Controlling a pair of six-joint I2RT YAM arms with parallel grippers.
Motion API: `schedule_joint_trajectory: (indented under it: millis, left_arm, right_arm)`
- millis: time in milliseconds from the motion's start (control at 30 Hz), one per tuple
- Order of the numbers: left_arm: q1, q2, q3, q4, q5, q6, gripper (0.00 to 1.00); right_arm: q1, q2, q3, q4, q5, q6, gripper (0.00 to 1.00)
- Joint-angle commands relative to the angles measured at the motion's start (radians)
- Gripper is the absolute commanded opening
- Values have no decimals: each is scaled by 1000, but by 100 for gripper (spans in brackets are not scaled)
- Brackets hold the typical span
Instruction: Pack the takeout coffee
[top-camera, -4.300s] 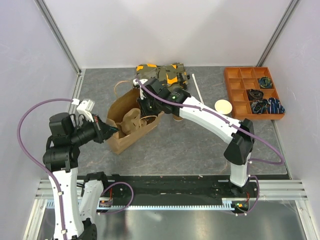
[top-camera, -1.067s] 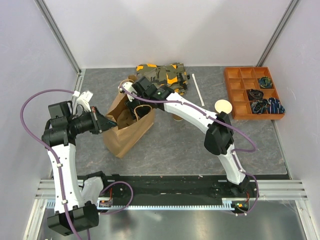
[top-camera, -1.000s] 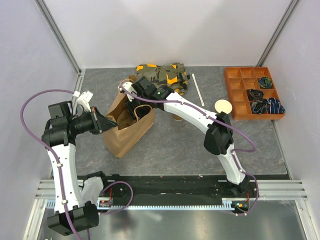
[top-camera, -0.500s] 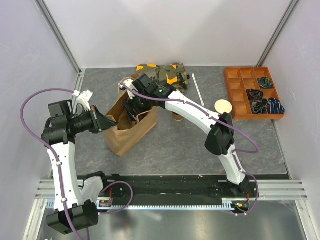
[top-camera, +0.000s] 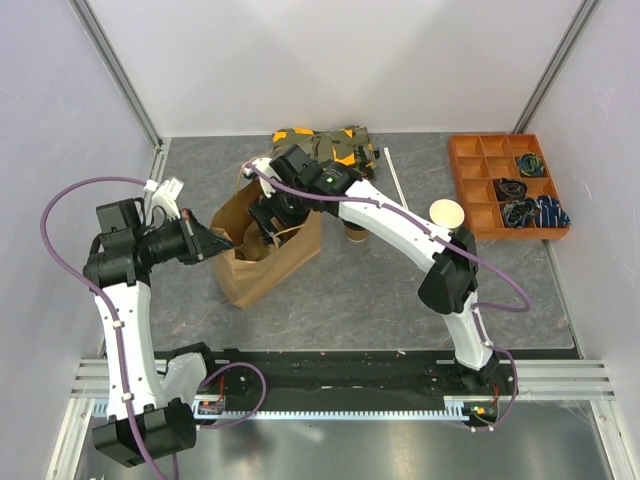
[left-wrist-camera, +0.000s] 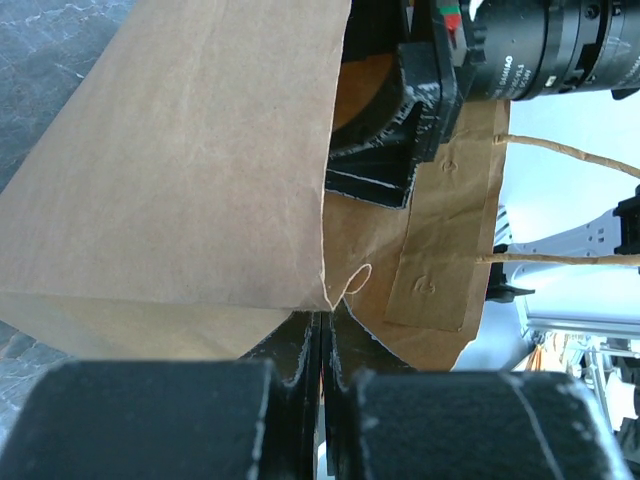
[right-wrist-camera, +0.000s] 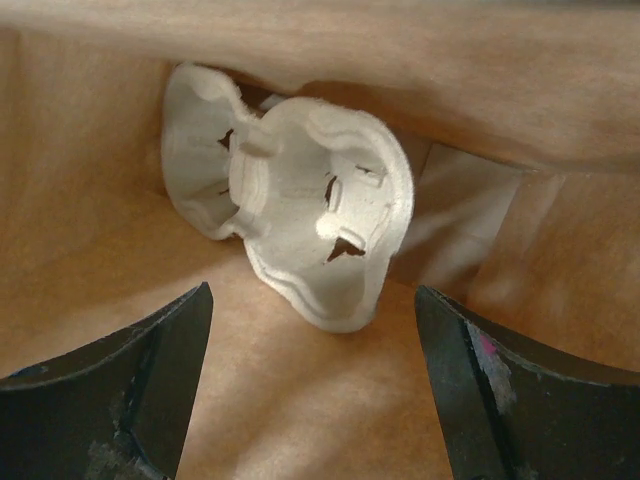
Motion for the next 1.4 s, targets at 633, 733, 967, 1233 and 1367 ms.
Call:
schedule_joint_trajectory:
  millis: [633,733,967,1233,1367]
  left_arm:
    - [6,29,2,40,-42,-54,2]
    - [6,32,-5,42,-42,-59,2]
    - [6,55,-6,63,-32,-71,2]
    - [6,72,0,82,-19,-77,2]
    - [6,83,3,88,-21,-74,2]
  right_arm:
    - [4,-149,-119,28,33,-33,98]
    - [7,-141,-114,20,66,-28,98]
    - [20,-176,-182,89,87,-100,98]
    - [20,-182,-200,100,113,-165,98]
    - [18,-211,-231,138,92,-171,98]
